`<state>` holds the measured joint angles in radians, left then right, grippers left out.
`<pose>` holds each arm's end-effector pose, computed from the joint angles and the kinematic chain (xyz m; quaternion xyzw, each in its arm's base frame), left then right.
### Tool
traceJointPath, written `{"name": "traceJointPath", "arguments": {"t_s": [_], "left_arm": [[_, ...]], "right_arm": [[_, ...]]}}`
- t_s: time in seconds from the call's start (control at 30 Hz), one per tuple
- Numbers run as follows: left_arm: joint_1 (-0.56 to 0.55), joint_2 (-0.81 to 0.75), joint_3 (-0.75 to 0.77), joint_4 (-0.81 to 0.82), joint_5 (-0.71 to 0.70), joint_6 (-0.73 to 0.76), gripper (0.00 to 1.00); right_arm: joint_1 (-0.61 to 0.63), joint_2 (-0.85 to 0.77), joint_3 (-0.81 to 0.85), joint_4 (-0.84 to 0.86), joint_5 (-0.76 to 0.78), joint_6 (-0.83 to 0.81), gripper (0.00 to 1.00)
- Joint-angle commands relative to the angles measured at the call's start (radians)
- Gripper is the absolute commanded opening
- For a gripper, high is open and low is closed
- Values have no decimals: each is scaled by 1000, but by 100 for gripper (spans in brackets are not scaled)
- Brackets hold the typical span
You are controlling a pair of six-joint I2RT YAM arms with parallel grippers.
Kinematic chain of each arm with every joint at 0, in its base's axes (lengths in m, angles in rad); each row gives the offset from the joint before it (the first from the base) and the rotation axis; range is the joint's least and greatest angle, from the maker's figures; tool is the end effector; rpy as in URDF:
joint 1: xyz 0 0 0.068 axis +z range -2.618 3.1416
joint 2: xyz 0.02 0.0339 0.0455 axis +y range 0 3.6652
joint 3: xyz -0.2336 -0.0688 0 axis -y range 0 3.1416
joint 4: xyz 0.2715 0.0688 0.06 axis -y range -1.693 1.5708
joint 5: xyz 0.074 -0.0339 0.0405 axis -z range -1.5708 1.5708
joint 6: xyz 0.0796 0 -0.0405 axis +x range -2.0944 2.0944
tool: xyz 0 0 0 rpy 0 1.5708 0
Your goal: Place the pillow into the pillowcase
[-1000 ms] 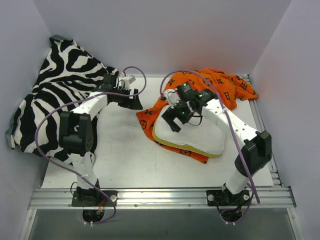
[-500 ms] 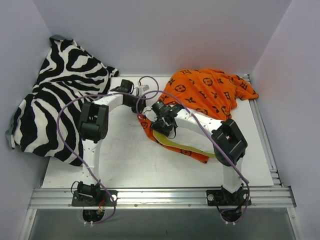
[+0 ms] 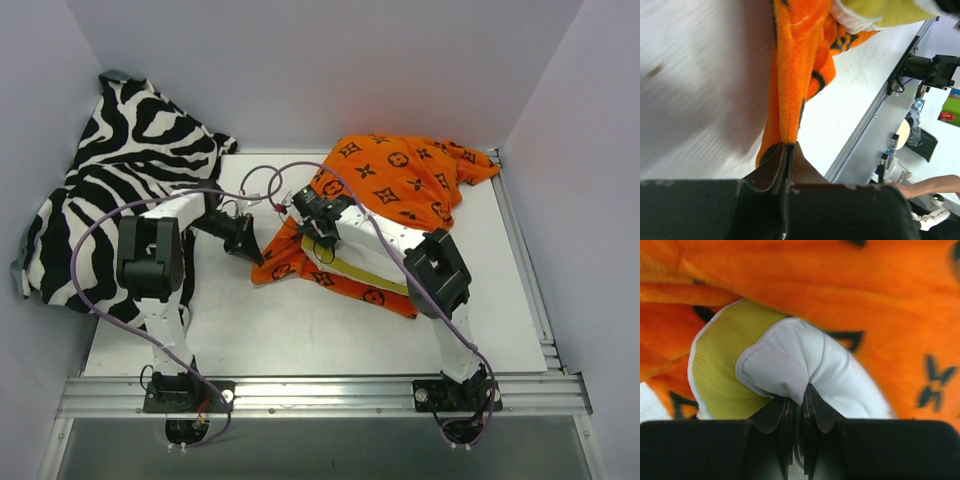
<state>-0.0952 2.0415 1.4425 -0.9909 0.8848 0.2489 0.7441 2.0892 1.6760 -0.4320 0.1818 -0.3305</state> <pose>0.3740 -0.0976 0.0938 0.1507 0.8910 -0.4275 0.0243 0.3846 0.3345 0.1484 -0.4489 0.8163 -0.0105 0.3633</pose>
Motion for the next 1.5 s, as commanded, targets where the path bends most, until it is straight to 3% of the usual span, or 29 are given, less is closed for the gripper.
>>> {"name": "traceJointPath", "arguments": {"t_s": [0.0, 0.03, 0.07, 0.1, 0.2, 0.27, 0.4, 0.43, 0.47, 0.57, 0.6, 0.67, 0.77, 0.9, 0.97, 1.07, 1.17, 1.23, 1.3, 1.4, 1.47], "left_arm": [[66, 3, 46, -279, -70, 92, 0], [77, 26, 64, -264, -70, 72, 0], [89, 37, 85, -235, -69, 52, 0], [89, 55, 129, -223, -70, 23, 0], [89, 89, 215, -190, -84, -8, 1], [89, 121, 295, -180, -98, -22, 12], [89, 91, 337, -89, -112, -43, 37], [89, 74, 332, -63, -100, -46, 47], [89, 57, 320, -14, -96, -49, 52], [89, -19, 277, 110, -104, -100, 66], [89, -41, 247, 145, -127, -138, 69], [89, -96, 223, 213, -150, -166, 75], [81, -151, 188, 219, -165, -184, 76], [54, -257, 52, 219, -161, -238, 76], [38, -296, -25, 225, -181, -238, 77], [-3, -360, -86, 222, -222, -217, 77], [-49, -411, -131, 227, -262, -244, 78], [-89, -431, -157, 244, -271, -289, 78], [-115, -448, -207, 285, -318, -351, 77], [-123, -442, -273, 357, -339, -433, 76], [-114, -428, -283, 360, -379, -465, 76]], "right_arm": [[-6, 60, 16, -26, 17, 120, 0], [-3, 55, 52, -110, -113, 142, 7], [-5, 36, 73, -160, -172, 163, 23], [-15, 20, 100, -213, -273, 160, 57], [-69, -101, 152, -379, -488, 204, 85], [-172, -220, 131, -441, -629, 235, 86], [-369, -371, -36, -432, -584, 209, 79], [-408, -371, -64, -438, -562, 197, 77], [-476, -359, -93, -441, -544, 171, 74], [-522, -281, -217, -445, -484, 110, 67], [-522, -250, -238, -462, -525, 108, 60], [-516, -187, -269, -476, -652, 157, 56], [-436, -161, -311, -401, -855, 287, 56], [-243, -176, -302, -292, -1051, 442, 56], [-209, -222, -277, -174, -1170, 531, 57], [-245, -300, -237, -113, -1191, 604, 62], [-354, -377, -213, -119, -1127, 608, 60], [-379, -408, -206, -154, -907, 514, 58], [-356, -417, -185, -195, -704, 450, 55], [-270, -387, -162, -208, -602, 369, 54], [-215, -344, -128, -206, -493, 314, 59]]}}
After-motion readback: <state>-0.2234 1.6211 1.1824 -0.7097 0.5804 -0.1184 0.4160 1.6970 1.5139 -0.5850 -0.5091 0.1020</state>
